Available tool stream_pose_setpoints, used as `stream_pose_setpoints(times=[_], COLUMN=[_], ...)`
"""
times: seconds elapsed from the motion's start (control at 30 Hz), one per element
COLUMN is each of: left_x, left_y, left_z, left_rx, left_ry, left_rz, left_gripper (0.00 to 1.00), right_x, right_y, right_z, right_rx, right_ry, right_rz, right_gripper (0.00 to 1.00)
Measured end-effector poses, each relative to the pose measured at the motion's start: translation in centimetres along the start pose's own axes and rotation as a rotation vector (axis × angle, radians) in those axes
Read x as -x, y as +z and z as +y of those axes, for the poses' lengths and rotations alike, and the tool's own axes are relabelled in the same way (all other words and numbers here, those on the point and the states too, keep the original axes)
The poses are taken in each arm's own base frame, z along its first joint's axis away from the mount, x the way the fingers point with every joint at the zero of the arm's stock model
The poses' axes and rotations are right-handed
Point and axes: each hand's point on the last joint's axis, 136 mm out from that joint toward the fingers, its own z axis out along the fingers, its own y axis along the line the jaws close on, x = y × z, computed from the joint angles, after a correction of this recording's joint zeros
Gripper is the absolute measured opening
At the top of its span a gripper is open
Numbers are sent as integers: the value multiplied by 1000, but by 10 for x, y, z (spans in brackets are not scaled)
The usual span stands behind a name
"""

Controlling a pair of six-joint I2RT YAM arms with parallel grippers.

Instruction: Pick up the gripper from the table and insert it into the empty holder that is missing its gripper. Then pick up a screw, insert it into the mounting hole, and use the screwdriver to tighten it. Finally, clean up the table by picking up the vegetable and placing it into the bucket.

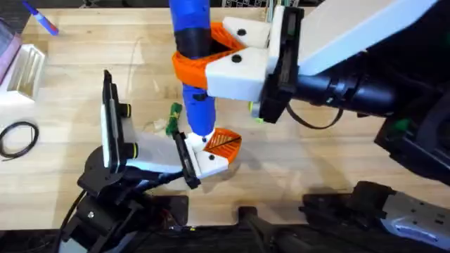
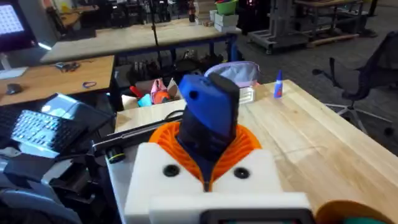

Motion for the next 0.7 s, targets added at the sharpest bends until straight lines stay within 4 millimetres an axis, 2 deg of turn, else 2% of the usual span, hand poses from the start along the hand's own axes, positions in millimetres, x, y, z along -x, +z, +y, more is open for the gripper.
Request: stream_pose_setpoints(times=[0.7], left_x=[0], left_y=[0], left_z=[0], left_rx=[0], left_ry=[-1], left_rz=[0], left_gripper=[10], right_x=[-9], right_y=[2], right_z=[-1], right_rx=[1], right_ry=[10], right_rz=[29], right_gripper=[23])
